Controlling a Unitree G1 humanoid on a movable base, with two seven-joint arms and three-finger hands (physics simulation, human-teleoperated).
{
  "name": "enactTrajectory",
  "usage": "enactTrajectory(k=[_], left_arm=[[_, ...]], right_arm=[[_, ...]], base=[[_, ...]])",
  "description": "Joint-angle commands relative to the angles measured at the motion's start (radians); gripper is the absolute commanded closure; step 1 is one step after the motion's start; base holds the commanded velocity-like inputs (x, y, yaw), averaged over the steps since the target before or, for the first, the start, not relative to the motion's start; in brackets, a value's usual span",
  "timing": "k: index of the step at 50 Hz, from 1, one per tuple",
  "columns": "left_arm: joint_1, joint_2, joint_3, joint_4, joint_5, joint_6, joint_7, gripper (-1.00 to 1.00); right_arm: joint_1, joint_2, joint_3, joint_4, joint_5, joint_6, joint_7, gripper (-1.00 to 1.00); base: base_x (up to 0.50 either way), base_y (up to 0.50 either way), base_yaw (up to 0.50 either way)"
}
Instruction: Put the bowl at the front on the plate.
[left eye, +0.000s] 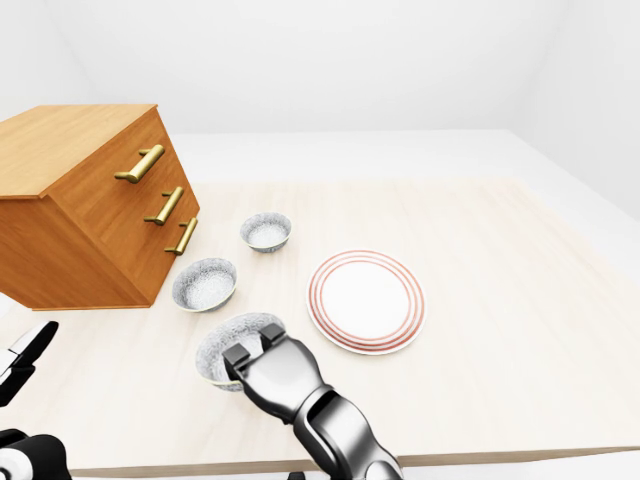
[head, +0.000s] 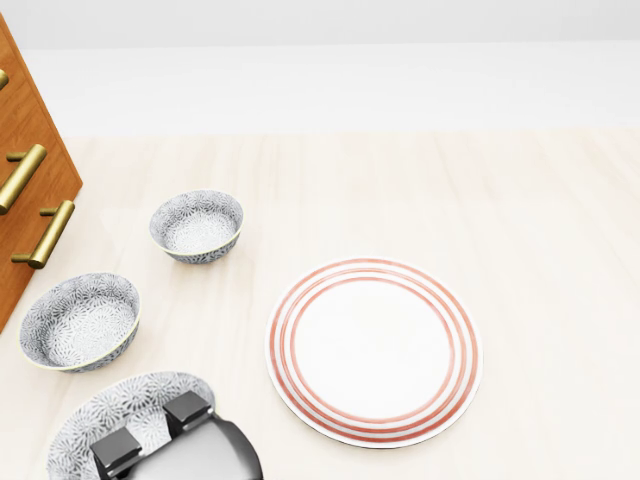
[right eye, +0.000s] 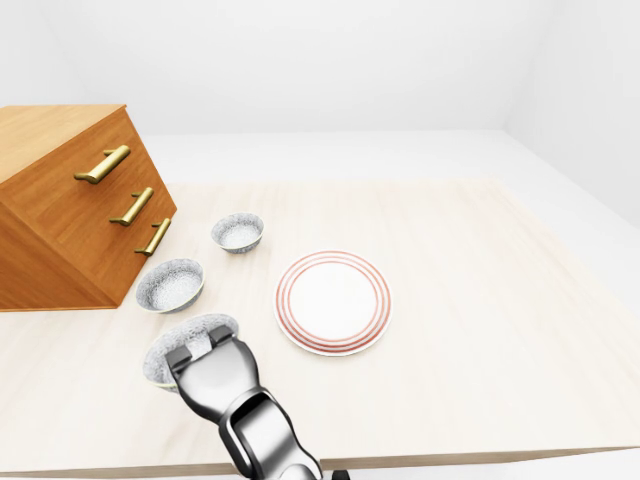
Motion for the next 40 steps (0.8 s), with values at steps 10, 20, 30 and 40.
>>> enactTrajectory(k=[10, 20, 30, 40], left_arm=[[0.001, 0.000, -0.006, 0.006, 0.009, 0.000, -0.001, -1.00], [0.001, 0.000, -0.005, 0.000, 0.006, 0.000, 0.002, -1.00], [-0.003, 0.003, -0.001, 0.004, 0.000, 0.000, 0.003, -1.00], [0.001, 0.000, -0.006, 0.008, 0.003, 0.000, 0.000, -1.00]], right_arm=[[0.034, -0.046, 0.000, -0.300, -0.176, 0.000, 0.095, 1.00], [0.041, -0.045, -0.062, -0.430, -0.151, 0.000, 0.089, 1.00], [0.083, -0.095, -0.067, -0.482, -0.025, 0.000, -0.053, 1.00], [0.111, -0.141, -0.097, -0.519, 0.048, 0.000, -0.107, 1.00]], base=[[0.00, 0.00, 0.00], [0.00, 0.00, 0.00], [0.00, 0.00, 0.00], [0.00, 0.00, 0.00]])
